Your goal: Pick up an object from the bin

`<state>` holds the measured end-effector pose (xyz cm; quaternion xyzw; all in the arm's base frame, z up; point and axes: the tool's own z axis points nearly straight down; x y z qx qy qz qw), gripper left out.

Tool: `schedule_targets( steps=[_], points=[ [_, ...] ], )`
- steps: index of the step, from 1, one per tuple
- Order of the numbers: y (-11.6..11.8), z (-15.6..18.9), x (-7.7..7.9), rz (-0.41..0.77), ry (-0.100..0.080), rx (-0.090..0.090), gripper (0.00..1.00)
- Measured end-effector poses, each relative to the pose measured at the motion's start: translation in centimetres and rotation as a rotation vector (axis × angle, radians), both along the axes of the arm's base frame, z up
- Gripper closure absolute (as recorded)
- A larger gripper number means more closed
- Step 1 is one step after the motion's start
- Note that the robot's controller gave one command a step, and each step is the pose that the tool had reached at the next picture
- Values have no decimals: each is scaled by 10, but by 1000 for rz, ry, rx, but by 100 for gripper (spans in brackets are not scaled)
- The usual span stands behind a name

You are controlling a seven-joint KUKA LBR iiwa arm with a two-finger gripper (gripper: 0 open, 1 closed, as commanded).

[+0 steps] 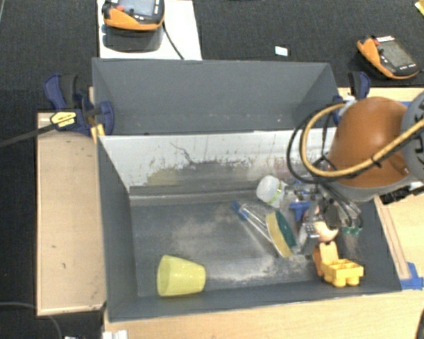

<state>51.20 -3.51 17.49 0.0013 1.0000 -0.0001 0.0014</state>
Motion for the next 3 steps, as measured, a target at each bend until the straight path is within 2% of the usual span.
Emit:
schedule_targets(
  steps=[1, 2, 3],
  points=[
    [-5, 44, -5, -14, 1, 0, 0],
    [-21, -38, 14, -240, 3, 1, 100],
    [-21, -38, 14, -239, 3, 0, 100]
  ],
)
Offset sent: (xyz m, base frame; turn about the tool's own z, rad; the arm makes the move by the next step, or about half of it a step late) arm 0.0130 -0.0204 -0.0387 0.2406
